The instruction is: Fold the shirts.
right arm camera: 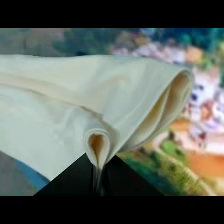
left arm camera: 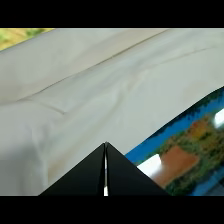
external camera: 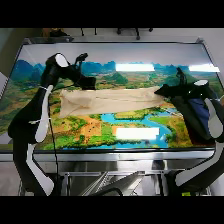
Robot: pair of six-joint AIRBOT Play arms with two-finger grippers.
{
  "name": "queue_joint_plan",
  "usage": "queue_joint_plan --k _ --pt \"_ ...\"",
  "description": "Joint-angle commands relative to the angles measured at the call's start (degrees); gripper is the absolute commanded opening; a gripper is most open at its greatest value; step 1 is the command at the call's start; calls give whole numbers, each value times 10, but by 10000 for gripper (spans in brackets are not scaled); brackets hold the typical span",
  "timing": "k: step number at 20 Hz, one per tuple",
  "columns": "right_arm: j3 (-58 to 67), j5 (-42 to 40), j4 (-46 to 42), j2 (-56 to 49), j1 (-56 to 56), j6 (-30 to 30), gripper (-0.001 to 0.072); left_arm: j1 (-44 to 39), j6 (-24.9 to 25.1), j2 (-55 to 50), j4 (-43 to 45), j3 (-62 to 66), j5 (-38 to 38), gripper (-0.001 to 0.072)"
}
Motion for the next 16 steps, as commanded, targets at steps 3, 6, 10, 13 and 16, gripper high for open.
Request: queue_joint_plan --k 3,6,10,13,16 --pt "138 147 90 56 -2 61 15 -119 -3 -62 -57 1 132 15" --pt "174 192 139 93 1 95 15 -175 -3 -121 -168 1 255 15" --pt "174 202 135 139 0 102 15 -209 -3 -173 -243 1 316 15" --pt "174 209 133 137 1 109 15 -202 2 -168 -284 1 298 15" --pt "174 215 128 123 13 114 15 -162 62 -115 -334 1 210 15"
